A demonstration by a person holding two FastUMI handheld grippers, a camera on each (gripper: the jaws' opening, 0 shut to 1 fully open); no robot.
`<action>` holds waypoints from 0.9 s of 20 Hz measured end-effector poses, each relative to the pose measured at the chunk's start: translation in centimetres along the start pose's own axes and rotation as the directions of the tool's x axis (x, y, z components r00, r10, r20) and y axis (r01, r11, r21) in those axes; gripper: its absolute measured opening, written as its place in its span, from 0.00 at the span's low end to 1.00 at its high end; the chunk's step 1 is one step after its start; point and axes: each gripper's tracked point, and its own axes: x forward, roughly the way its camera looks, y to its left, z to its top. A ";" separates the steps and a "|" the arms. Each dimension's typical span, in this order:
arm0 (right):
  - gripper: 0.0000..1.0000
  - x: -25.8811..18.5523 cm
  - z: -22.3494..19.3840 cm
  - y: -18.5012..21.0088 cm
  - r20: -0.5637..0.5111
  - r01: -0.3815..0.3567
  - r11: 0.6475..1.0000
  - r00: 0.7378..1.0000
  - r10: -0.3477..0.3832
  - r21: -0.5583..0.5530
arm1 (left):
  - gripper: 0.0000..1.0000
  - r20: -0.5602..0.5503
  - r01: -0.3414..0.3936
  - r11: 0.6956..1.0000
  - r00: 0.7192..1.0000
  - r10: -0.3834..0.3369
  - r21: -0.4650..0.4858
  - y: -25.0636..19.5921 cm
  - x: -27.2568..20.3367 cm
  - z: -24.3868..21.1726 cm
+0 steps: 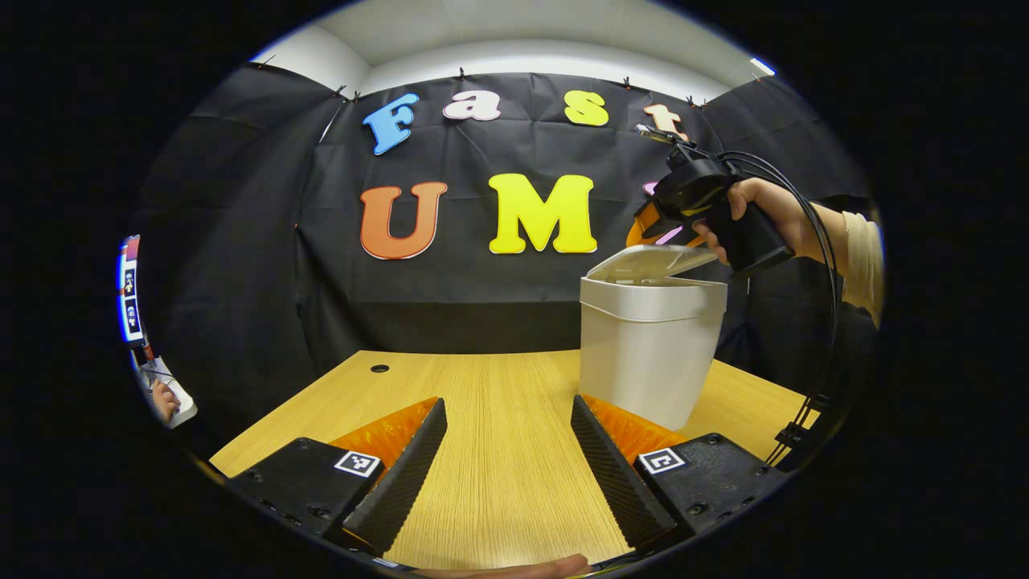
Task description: Press the lid of the desktop garbage bin to open it, pick up the crumpled paper on the desktop and throw it into the bin, then pick up the pop can on the desktop and drop it into the bin, and finally close the garbage bin lid.
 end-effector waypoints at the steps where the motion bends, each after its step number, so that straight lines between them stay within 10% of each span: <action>1: 0.94 0.0 -0.2 0.1 -0.004 0.005 1.000 1.000 -0.005 -0.011 | 1.00 0.002 0.001 1.000 1.000 -0.001 0.007 0.0 -0.1 0.0; 18: 0.92 -3.4 -4.2 0.2 0.063 -0.045 0.999 0.997 0.043 0.030 | 1.00 0.014 -0.032 0.999 0.999 0.032 0.015 -0.9 -0.8 1.2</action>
